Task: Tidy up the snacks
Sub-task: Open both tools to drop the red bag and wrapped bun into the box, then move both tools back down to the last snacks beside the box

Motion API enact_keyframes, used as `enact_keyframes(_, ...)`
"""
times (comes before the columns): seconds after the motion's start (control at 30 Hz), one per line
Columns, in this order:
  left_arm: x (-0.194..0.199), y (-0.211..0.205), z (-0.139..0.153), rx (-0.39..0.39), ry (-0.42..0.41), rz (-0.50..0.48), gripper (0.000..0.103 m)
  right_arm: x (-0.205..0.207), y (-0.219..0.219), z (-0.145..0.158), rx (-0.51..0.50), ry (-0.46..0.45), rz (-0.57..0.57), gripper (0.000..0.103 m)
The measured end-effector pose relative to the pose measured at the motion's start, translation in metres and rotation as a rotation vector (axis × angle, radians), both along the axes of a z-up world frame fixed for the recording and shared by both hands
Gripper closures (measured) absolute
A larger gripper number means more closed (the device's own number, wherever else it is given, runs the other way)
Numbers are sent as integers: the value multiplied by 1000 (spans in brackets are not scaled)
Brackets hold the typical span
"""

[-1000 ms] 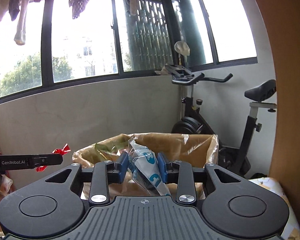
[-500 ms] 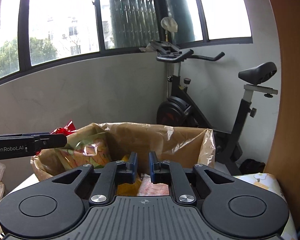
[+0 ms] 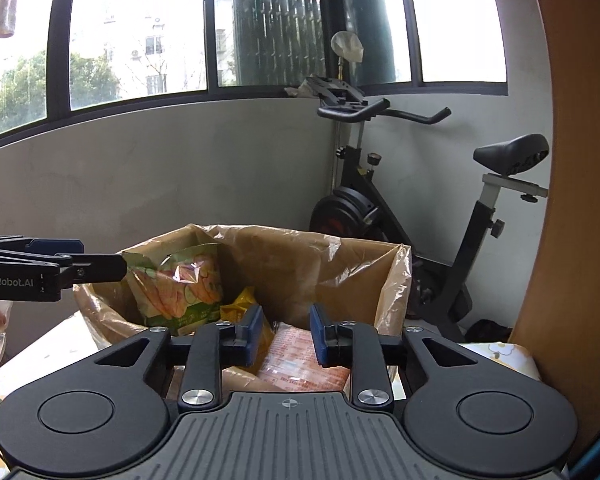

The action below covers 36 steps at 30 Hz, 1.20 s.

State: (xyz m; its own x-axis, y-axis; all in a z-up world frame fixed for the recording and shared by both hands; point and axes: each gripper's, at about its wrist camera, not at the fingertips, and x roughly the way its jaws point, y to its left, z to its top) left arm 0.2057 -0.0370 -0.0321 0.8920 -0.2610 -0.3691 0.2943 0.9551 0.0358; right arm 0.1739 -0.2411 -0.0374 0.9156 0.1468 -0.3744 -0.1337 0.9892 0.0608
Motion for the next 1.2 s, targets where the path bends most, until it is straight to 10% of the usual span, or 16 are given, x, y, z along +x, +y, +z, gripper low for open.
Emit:
enact_keyframes(0.57,-59,79,-47,-4,125,88,17,-64,52,-37,-15,-13,133,76)
enact_keyframes(1.2,-31,60,-169,-71,420,169,16,-62,85,-160,71,257,155,76)
